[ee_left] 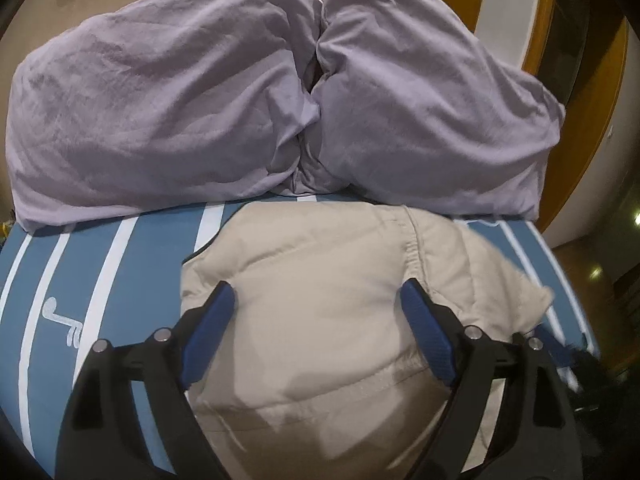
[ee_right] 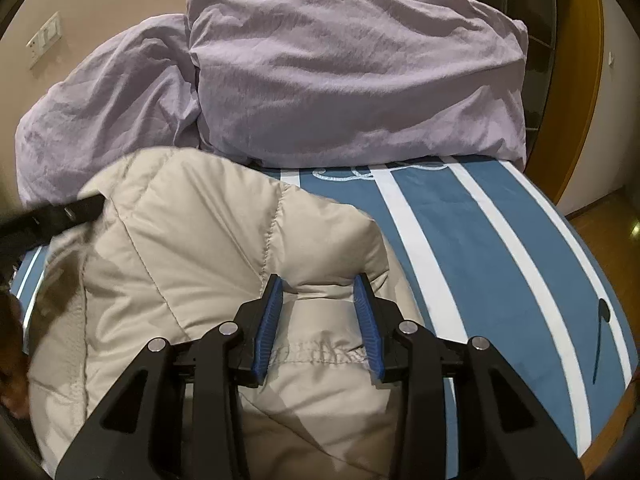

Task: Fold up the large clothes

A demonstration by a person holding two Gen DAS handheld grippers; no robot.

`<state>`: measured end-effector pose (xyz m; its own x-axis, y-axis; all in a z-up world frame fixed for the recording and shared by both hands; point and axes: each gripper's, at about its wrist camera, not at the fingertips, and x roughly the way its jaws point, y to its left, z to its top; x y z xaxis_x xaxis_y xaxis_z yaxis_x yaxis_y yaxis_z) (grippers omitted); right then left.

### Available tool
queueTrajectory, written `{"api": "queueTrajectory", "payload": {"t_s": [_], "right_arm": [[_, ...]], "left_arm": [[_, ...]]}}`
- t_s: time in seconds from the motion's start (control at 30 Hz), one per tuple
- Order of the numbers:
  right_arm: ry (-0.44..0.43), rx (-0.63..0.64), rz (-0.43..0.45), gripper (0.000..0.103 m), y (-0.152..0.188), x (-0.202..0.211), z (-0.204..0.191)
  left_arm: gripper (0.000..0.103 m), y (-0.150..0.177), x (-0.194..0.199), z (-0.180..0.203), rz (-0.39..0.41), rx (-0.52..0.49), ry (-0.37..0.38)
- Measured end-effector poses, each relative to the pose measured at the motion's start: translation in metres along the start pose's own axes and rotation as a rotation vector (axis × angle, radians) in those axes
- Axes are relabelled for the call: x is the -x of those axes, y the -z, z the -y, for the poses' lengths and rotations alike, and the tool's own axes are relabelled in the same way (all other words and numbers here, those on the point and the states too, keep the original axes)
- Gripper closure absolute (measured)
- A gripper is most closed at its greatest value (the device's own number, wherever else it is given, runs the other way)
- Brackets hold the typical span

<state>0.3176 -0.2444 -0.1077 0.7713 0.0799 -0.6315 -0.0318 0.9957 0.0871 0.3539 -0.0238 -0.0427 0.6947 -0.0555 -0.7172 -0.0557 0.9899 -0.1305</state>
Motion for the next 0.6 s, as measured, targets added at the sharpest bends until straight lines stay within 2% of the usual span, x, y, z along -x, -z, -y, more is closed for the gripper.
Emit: {"api": "queueTrajectory", "payload": {"t_s": [0.13, 0.37, 0.47, 0.6], "right_arm": [[-0.029, -0.019, 0.047, 0.053, -0.017, 0.012, 0.000], [-0.059, -0.038, 0.099, 0.050, -0.054, 0.005, -0.006], [-0.046, -0.028, 0.095, 0.047, -0.060, -0.004, -0.008], [-0.023, -0.020, 0.048, 0.047, -0.051, -0.024, -0.008]], "left_arm": [[0.017, 0.005, -0.011, -0.005, -0.014, 0.017, 0.011], [0.016, 0.011, -0.020, 0.000, -0.013, 0.003, -0.005], [0.016, 0.012, -0.023, 0.000, -0.015, 0.001, -0.005], [0.016, 0.013, -0.025, -0.001, -0.017, 0.010, 0.010]]}}
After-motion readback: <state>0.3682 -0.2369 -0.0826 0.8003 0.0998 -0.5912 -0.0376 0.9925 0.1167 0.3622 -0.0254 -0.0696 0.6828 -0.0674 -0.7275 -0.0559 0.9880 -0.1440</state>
